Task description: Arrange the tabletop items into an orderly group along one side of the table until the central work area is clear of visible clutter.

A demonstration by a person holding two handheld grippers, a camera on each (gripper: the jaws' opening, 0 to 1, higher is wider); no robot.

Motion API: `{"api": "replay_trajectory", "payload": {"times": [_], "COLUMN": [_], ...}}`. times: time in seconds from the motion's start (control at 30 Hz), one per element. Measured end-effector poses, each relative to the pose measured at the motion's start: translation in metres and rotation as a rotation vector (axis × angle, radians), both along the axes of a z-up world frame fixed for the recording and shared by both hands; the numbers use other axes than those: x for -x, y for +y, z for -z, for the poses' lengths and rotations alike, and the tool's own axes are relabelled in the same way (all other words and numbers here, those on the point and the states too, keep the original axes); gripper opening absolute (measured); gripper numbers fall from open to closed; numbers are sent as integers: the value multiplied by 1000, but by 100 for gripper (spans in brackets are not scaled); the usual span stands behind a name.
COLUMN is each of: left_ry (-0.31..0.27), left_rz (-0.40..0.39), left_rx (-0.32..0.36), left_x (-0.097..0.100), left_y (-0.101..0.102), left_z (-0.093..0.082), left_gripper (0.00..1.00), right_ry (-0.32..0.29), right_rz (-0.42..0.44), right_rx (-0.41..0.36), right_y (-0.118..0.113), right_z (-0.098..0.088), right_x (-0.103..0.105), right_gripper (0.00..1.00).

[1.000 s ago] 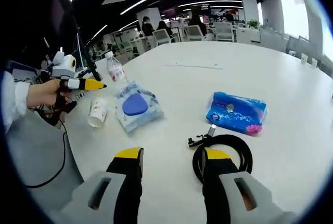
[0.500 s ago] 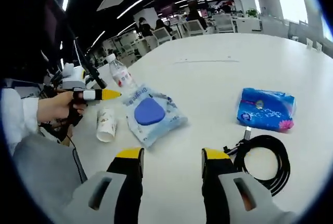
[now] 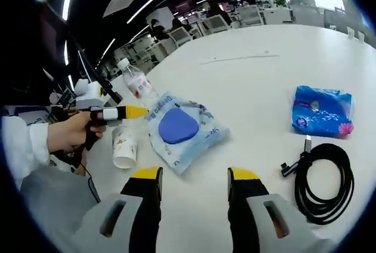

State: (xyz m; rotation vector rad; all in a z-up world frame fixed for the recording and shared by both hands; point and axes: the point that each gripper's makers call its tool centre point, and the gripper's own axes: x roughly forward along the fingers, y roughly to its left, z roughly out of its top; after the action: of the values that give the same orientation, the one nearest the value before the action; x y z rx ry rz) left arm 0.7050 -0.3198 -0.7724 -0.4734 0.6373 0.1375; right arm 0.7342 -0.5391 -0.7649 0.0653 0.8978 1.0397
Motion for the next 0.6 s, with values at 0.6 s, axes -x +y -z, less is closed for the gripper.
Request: {"api": "replay_trajectory", "payload": {"times": [0.6], "left_ry": [26], "left_rz": [-47], "left_rx": [26], "left_x": [-1], "left_y": [23], "left_z": [21], "left_gripper": [37], "right_ry": [92], "right_rz": [10], "right_rx": [-3], "right_y": [28], "right_z": [28], "right_x": [15], "right_gripper": [34]}}
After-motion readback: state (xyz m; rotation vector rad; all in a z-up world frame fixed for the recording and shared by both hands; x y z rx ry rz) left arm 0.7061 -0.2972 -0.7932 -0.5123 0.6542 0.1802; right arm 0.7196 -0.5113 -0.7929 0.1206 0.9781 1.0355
